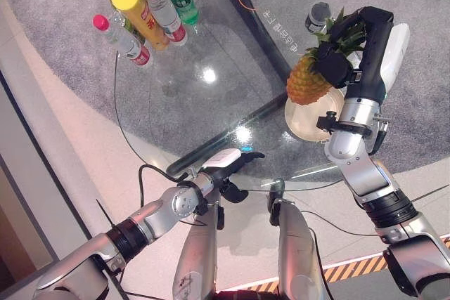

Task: Pick up the fruit to the plate

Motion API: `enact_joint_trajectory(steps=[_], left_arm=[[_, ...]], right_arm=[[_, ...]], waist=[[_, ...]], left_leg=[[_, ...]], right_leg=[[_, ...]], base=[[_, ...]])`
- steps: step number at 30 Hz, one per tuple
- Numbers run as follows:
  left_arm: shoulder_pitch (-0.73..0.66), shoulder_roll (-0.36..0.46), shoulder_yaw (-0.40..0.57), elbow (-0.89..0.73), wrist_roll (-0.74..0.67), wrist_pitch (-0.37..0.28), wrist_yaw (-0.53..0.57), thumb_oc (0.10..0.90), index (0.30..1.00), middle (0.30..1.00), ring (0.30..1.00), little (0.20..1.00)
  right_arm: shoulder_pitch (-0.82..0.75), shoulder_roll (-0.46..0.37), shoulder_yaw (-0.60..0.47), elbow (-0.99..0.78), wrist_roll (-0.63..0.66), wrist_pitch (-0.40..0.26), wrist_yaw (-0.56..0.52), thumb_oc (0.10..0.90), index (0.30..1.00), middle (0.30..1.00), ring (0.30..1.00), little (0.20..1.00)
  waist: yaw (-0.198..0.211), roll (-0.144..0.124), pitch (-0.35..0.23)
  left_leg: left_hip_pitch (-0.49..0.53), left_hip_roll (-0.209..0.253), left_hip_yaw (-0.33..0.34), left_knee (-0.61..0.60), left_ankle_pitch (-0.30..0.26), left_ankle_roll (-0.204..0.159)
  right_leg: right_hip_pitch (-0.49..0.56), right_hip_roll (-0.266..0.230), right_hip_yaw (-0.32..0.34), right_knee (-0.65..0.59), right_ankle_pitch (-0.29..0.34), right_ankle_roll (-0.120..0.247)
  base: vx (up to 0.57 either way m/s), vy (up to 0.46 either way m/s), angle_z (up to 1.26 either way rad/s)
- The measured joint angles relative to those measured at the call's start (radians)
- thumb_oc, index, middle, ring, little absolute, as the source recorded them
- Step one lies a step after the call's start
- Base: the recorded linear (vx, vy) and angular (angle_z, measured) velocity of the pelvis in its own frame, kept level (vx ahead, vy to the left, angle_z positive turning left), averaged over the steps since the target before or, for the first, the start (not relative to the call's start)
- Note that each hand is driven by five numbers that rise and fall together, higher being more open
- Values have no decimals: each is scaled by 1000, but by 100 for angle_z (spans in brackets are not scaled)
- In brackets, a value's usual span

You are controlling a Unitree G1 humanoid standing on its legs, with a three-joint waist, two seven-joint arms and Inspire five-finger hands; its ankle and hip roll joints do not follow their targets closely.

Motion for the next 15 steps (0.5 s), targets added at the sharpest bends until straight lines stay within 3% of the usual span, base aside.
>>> enact_joint_trajectory(steps=[15], left_arm=[[15, 6, 0, -3, -2, 0, 40, 800, 900, 900, 900, 900]], right_arm=[[0, -8, 7, 70, -43, 26, -57, 100, 300, 300, 300, 200]], waist=[[8, 2, 1]], left_leg=[[-70, 1, 0, 3, 7, 3]], right_leg=[[-82, -1, 1, 26, -3, 0]], base=[[-10, -12, 0]])
